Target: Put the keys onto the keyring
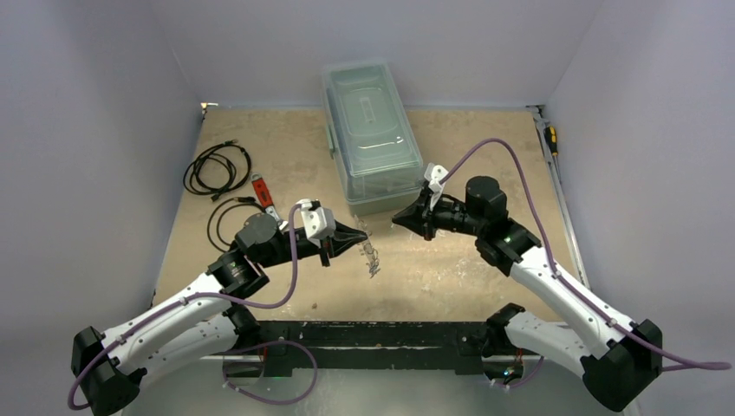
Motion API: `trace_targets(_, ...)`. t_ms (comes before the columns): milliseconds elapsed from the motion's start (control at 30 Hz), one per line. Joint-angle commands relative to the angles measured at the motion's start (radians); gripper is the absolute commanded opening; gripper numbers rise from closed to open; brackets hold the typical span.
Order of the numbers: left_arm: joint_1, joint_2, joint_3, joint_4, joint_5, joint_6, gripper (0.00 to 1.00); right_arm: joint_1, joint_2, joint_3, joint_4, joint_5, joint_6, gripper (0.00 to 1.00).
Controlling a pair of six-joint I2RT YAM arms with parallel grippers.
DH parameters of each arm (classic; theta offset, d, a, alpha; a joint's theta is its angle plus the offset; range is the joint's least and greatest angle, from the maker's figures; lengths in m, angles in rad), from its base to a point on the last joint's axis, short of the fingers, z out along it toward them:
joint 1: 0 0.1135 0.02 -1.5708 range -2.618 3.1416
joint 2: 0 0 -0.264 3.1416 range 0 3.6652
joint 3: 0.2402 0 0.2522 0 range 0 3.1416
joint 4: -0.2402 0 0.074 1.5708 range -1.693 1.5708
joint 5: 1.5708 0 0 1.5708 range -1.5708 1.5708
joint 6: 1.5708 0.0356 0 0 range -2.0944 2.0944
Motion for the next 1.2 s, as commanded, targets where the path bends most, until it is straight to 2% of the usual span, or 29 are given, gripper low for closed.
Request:
trace_targets(0,0.002,-0.024,0.024,0.046,-0.006,0.024,0.0,0.004,-0.036,0.072,-0.043,-0.05,-0.033,0.0)
trace_targets(400,0.001,-0.023,0.023,0.043,-0.018,0.024,0.0,0.022,-0.038,0.125,-0.068,-0.159,-0.007,0.0)
trace_targets(633,0.001,-0.001,0.036,0.034,-0.032,0.017,0.0,0.058,-0.034,0.156,-0.083,-0.163,-0.003,0.0)
trace_targets(800,0.001,0.002,0.064,-0.007,-0.155,-0.069,0.0,0.103,-0.03,0.169,-0.076,-0.134,0.0,0.0)
trace_targets(1167,0.001,-0.037,0.067,-0.012,-0.257,-0.103,0.0,0.161,-0.003,0.193,-0.023,-0.107,0.012,0.0)
